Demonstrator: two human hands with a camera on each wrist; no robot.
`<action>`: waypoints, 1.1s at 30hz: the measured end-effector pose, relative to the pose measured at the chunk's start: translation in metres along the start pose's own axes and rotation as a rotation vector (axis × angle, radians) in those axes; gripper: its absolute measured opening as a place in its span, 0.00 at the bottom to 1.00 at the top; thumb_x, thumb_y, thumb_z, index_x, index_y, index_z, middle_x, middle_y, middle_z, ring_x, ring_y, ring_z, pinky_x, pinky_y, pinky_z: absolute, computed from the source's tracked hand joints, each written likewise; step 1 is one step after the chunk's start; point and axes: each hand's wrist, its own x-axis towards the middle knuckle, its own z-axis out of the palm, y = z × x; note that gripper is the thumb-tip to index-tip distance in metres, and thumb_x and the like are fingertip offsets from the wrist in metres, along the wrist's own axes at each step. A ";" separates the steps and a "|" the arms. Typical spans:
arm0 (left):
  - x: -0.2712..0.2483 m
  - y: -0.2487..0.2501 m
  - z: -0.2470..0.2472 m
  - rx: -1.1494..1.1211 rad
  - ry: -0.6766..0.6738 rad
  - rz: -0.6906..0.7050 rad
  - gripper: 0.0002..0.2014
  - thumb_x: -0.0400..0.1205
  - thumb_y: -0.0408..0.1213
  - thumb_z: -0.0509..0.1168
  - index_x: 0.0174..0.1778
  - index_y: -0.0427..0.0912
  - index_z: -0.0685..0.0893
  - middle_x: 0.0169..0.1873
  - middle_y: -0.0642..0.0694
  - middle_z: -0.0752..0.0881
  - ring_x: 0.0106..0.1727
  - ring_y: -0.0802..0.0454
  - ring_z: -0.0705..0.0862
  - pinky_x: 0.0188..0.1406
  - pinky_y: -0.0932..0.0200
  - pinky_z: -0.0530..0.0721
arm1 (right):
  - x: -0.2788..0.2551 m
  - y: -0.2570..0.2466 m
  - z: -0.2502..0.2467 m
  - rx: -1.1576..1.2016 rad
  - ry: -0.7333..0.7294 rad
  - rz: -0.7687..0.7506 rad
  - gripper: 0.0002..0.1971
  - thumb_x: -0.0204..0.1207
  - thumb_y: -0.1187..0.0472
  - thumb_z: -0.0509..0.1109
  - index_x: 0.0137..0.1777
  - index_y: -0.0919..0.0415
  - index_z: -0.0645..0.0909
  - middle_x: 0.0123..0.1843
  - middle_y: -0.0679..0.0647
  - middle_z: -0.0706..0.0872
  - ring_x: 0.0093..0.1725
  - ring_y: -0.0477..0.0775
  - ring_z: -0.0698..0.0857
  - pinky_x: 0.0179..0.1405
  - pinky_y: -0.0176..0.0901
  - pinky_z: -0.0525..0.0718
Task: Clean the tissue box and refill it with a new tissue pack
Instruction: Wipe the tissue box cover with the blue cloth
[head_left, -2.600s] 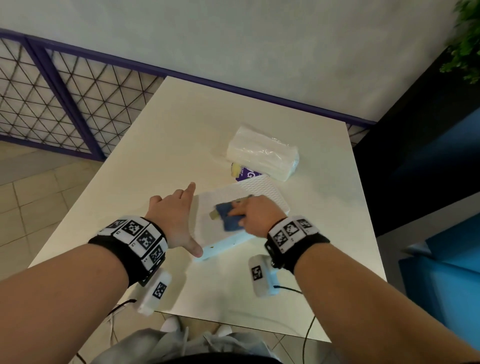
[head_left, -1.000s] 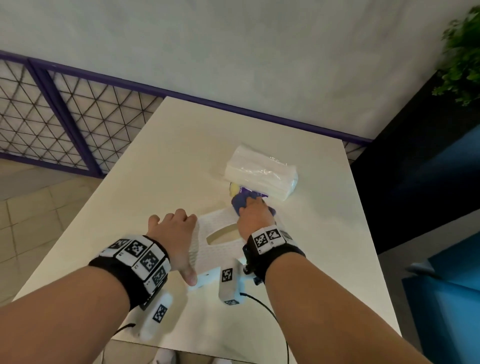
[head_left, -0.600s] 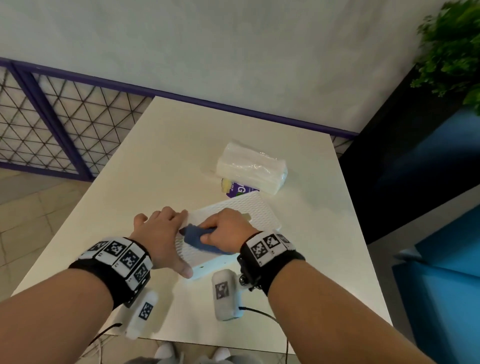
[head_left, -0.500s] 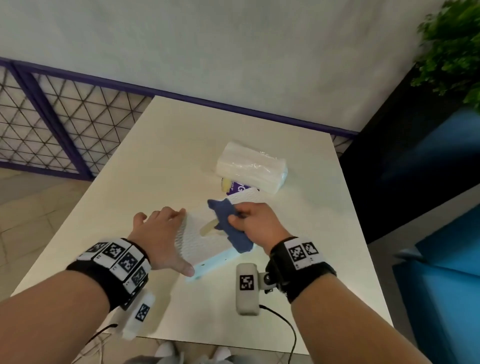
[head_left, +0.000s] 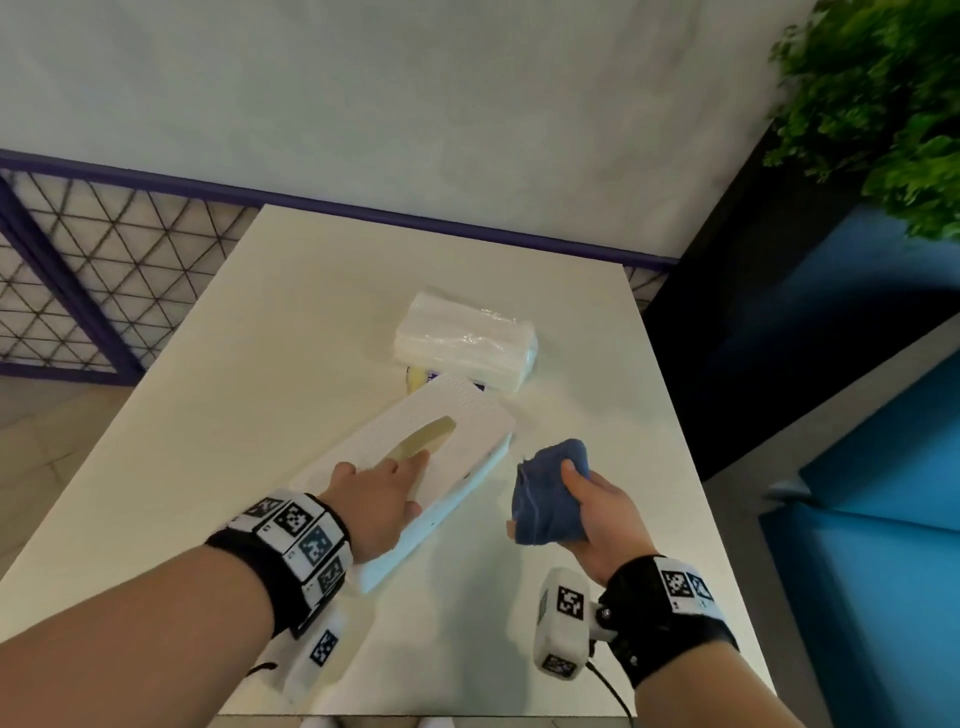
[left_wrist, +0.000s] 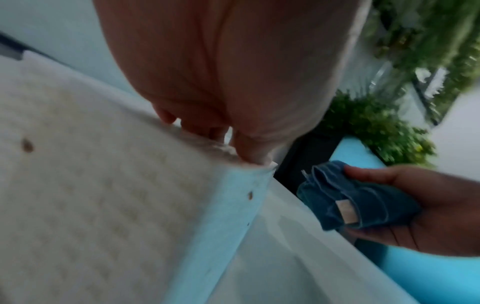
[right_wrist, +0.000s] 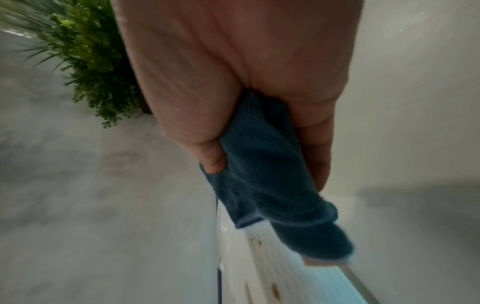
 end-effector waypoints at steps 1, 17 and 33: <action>0.001 -0.001 -0.003 -0.082 0.009 -0.013 0.28 0.88 0.44 0.47 0.84 0.48 0.45 0.71 0.46 0.73 0.65 0.44 0.77 0.68 0.47 0.64 | 0.000 -0.001 0.001 -0.015 -0.012 -0.011 0.17 0.84 0.58 0.62 0.70 0.61 0.77 0.62 0.63 0.86 0.60 0.63 0.86 0.62 0.64 0.83; 0.003 -0.009 -0.087 -1.912 0.092 -0.049 0.20 0.86 0.40 0.55 0.50 0.35 0.91 0.58 0.31 0.87 0.58 0.38 0.86 0.62 0.50 0.81 | -0.035 -0.023 0.101 -1.201 -0.639 -0.869 0.30 0.84 0.42 0.47 0.80 0.54 0.45 0.80 0.42 0.42 0.82 0.44 0.37 0.81 0.35 0.37; -0.009 -0.020 -0.082 -1.905 0.200 0.020 0.13 0.86 0.38 0.59 0.64 0.49 0.83 0.52 0.42 0.91 0.51 0.45 0.90 0.48 0.54 0.88 | -0.046 -0.028 0.108 -1.340 -0.568 -0.996 0.33 0.77 0.36 0.38 0.82 0.44 0.44 0.83 0.40 0.38 0.83 0.42 0.35 0.81 0.39 0.36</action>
